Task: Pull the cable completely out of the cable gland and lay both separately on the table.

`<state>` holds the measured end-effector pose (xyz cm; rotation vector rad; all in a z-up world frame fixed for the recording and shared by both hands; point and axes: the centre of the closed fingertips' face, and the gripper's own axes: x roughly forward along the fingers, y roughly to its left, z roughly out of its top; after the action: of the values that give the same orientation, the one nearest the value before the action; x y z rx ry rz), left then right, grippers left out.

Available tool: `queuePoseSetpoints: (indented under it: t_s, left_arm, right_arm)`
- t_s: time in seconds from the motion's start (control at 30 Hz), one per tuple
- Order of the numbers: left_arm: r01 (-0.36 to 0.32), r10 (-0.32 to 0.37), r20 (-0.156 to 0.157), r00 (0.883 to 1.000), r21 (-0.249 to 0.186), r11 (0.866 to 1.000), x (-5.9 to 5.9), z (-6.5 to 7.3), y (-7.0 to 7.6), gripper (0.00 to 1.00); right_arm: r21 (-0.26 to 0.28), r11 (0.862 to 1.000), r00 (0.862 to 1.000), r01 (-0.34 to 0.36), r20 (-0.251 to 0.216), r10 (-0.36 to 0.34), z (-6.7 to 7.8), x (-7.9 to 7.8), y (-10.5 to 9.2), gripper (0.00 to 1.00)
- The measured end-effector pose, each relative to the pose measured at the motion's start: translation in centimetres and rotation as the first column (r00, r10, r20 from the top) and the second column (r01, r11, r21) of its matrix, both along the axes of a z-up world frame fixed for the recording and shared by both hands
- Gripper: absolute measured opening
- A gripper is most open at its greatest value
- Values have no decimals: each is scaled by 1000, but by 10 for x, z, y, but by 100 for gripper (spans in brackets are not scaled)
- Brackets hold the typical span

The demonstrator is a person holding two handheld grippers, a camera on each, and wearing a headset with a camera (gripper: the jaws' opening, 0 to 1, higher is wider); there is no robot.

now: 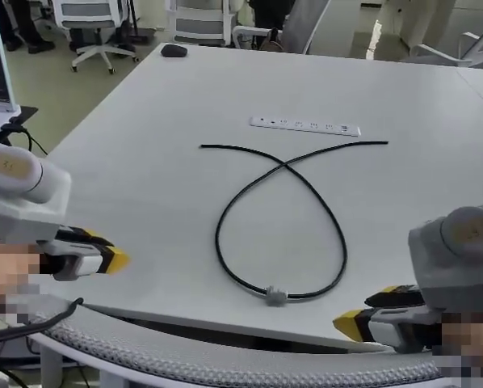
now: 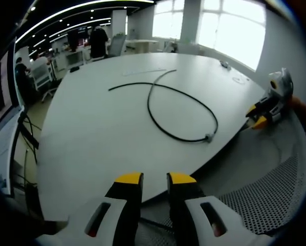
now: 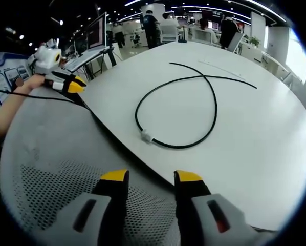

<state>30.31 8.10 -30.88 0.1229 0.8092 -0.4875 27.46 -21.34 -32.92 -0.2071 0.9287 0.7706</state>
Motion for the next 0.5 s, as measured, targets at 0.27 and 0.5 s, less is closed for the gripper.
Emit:
queuePoseSetpoints:
  t_s: [0.27,0.5]
  left_arm:
    - [4,-4,-9,1000,3,1000,-2,-2,0,20]
    - [-3,3,-8,1000,4,1000,-1,-2,1,20]
  right_arm:
    - [1,1000,1000,-1,-3,1,0,-2,1,35]
    - [3,1000,1000,-16,-10,16,0,-4,3,33]
